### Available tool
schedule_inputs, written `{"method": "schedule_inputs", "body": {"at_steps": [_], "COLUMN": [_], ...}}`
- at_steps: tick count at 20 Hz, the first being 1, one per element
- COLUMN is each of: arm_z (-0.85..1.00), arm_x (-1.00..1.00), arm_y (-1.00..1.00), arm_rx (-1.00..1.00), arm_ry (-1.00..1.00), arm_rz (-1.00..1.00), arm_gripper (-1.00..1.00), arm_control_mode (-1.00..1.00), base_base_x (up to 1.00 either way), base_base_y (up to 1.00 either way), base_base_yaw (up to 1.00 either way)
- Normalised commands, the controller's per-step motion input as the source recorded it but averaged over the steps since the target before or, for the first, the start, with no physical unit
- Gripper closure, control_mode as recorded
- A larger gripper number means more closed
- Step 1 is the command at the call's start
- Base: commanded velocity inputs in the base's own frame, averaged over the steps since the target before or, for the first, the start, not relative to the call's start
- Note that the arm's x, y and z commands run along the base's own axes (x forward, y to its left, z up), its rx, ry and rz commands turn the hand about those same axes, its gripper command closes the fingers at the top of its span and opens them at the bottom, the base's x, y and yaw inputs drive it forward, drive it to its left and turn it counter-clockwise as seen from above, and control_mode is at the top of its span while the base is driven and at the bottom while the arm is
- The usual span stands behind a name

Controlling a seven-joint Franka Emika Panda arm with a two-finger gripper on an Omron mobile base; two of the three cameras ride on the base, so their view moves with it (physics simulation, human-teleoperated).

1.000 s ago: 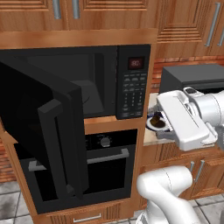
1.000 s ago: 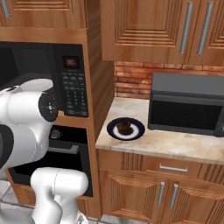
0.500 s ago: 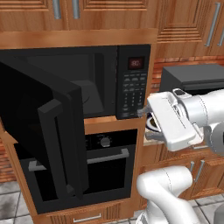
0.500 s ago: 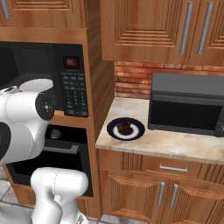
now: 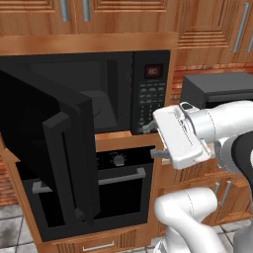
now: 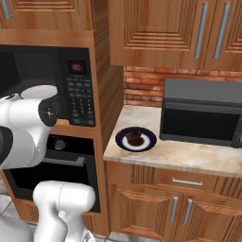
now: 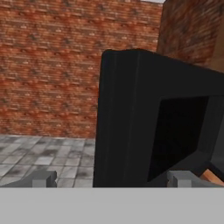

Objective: Pick the sweet potato from the counter and place it in the microwave. Then turn on the microwave.

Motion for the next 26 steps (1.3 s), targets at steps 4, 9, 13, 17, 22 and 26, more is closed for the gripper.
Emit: {"method": "schedule_inputs", "body": {"at_steps": [4,9,13,17,22,26], "arm_z": [-0.17,-0.14,-0.15,-0.14,-0.13,-0.14], "arm_x": [0.18,0.17,0.16,0.14,0.14,0.14], "arm_y": [0.23,0.22,0.24,0.23,0.21,0.22], "arm_rx": [0.00,0.00,0.00,0.00,0.00,0.00], "arm_ry": [0.00,0.00,0.00,0.00,0.00,0.00], "arm_rz": [0.02,0.01,0.02,0.02,0.02,0.02], "arm_gripper": [-1.00,-1.00,-1.00,-1.00,-1.00,-1.00], "arm_control_mode": [-1.00,-1.00,-1.00,-1.00,-1.00,-1.00], "base_base_x": [0.00,0.00,0.00,0.00,0.00,0.00], "base_base_y": [0.00,0.00,0.00,0.00,0.00,0.00], "base_base_yaw": [0.00,0.00,0.00,0.00,0.00,0.00]}}
